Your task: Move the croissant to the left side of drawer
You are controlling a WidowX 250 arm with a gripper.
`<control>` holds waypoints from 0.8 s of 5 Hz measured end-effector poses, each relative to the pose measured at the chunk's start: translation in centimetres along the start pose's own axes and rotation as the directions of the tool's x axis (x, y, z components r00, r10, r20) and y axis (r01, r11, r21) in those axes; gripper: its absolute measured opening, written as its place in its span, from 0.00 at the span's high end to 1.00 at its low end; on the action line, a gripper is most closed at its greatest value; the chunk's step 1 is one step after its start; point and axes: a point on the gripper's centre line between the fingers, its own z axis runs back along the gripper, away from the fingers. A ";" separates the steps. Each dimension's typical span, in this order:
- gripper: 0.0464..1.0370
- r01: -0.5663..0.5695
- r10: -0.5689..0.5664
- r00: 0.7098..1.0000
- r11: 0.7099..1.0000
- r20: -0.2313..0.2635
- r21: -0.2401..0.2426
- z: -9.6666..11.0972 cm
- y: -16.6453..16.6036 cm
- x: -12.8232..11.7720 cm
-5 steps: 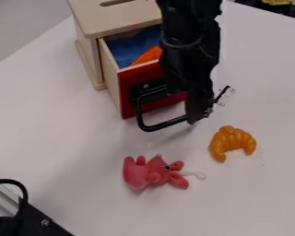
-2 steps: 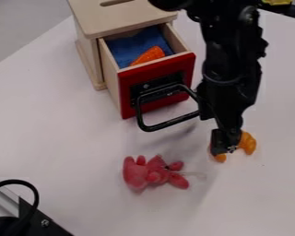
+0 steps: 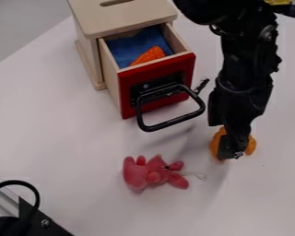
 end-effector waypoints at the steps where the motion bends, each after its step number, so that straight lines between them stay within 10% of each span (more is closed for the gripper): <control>1: 0.04 -0.013 0.013 1.000 1.000 -0.012 -0.007 -0.9 0.4 0.4; 3: 0.07 -0.018 0.018 0.999 1.000 -0.029 -0.013 -2.7 0.5 0.8; 4: 0.34 -0.018 0.018 1.000 1.000 -0.004 -0.001 -2.9 0.6 1.3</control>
